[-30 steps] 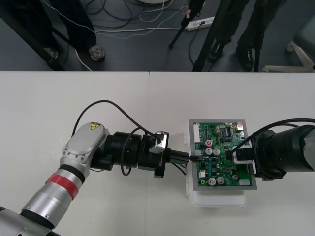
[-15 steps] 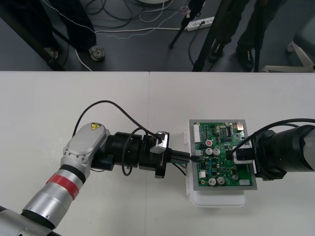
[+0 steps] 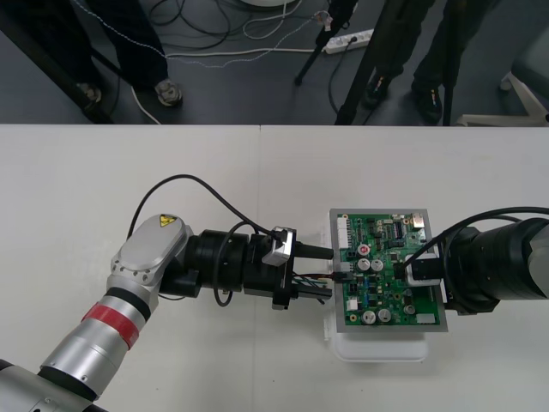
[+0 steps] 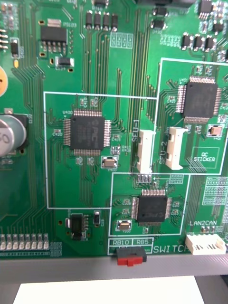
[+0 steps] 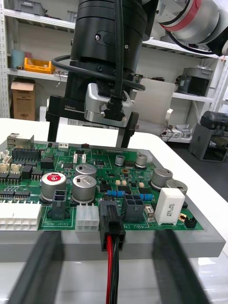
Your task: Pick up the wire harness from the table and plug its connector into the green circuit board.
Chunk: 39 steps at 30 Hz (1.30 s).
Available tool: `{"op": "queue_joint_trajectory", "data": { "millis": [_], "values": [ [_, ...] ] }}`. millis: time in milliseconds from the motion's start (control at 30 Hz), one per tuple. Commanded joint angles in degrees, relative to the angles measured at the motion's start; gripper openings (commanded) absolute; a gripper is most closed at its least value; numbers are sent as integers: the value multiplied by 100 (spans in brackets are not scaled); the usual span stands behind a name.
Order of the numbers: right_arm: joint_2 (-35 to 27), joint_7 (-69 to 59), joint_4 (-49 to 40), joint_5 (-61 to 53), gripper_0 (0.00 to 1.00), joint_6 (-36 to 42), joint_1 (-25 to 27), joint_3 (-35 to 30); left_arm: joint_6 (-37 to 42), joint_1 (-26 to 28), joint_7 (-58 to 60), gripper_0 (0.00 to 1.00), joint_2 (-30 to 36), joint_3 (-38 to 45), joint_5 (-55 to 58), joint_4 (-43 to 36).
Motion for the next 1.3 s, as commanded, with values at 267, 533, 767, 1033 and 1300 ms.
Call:
{"op": "queue_joint_trajectory", "data": {
  "millis": [267, 533, 767, 1033, 1300],
  "values": [
    [38, -280, -118, 55, 100, 14, -136, 64, 123, -213, -382, 100, 110, -149, 262, -81],
    [29, -253, -118, 55, 100, 14, -136, -15, 61, -160, -347, 100, 409, -52, 305, -204],
    [-164, -209, -118, -59, 100, 14, -136, -147, 61, 112, -206, 100, 936, 159, 297, -661],
    [-454, -130, 199, -947, 100, 14, -119, -692, -9, 569, 40, 100, 1762, 449, 323, -1382],
    [-973, 45, 348, -1826, 100, 14, -119, -1114, -141, 1026, 356, 100, 2386, 862, 376, -1944]
  ]
}}
